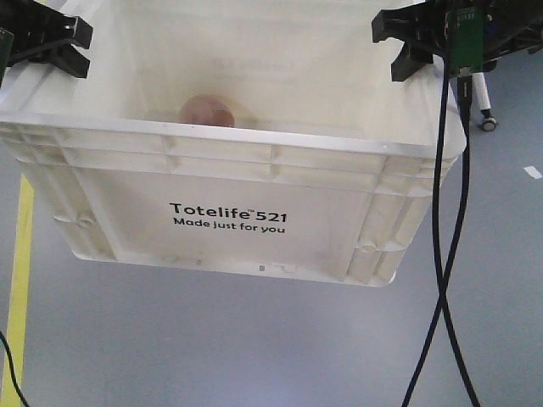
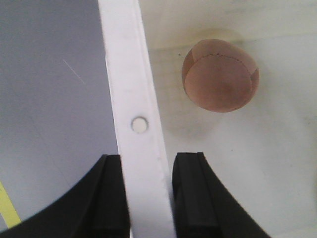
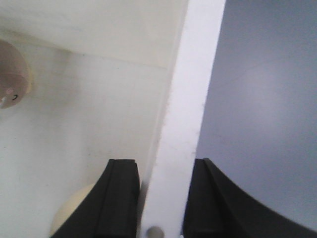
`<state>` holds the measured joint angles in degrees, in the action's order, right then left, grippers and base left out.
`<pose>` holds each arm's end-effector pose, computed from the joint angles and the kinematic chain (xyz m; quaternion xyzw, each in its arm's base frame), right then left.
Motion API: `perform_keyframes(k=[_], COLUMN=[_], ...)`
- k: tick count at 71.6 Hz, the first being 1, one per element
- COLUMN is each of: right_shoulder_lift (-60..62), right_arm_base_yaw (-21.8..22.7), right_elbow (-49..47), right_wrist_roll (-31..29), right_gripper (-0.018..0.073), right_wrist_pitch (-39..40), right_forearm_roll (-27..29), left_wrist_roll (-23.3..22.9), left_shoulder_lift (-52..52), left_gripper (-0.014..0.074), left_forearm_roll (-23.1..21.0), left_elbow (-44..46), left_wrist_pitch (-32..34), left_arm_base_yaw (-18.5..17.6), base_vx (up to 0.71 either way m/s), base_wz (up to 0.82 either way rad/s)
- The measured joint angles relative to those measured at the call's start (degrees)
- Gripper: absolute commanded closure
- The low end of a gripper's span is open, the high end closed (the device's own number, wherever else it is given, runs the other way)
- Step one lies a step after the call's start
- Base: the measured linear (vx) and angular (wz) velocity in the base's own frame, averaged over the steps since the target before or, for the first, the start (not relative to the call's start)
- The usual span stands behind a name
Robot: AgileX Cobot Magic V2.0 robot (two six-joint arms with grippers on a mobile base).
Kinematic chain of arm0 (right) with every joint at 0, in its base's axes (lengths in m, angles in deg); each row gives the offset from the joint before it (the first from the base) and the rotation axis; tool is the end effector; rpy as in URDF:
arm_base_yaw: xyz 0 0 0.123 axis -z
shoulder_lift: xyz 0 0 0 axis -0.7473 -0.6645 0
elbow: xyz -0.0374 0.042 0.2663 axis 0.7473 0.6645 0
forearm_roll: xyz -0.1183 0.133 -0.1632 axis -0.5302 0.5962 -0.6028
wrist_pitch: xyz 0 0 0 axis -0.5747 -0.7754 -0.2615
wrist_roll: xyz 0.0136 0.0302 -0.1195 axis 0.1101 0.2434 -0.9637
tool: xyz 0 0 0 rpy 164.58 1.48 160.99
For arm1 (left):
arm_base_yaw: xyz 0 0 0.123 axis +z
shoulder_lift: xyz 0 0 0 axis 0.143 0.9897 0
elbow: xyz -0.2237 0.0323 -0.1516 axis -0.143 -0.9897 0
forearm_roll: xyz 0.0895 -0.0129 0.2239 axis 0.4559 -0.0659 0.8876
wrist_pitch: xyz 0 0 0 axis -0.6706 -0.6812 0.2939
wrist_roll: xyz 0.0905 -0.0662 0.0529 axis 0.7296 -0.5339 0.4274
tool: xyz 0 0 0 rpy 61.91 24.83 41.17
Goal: Place moving items into box and shelve
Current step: 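Hold the lifted tote with both grippers while the base drives away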
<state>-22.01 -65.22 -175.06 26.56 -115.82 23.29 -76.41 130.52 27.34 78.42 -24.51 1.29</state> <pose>0.3294 0.1084 0.3514 -0.0598 0.9578 0.0981 0.2636 0.3278 -0.0641 0.3596 0.0854 0.9463 -0.1117 0.2913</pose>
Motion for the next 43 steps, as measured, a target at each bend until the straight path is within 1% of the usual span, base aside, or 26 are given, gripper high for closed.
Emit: perform_keyframes(k=[29,43], right_shoulder_lift=[0.0,0.0], right_arm_base_yaw=[0.0,0.0], right_elbow=[0.0,0.0], right_wrist_roll=[0.0,0.0], right_gripper=[0.0571,0.0571], right_wrist_pitch=[0.0,0.0], right_forearm_roll=[0.0,-0.1], left_wrist_roll=[0.0,0.0], left_shoulder_lift=[0.0,0.0], left_gripper=[0.0613,0.0613], left_forearm_roll=[0.0,-0.1], left_elbow=[0.0,0.0], left_wrist_pitch=[0.1,0.1], left_arm_base_yaw=[0.0,0.0], base_vx=[0.34,0.36], base_wz=[0.31,0.42])
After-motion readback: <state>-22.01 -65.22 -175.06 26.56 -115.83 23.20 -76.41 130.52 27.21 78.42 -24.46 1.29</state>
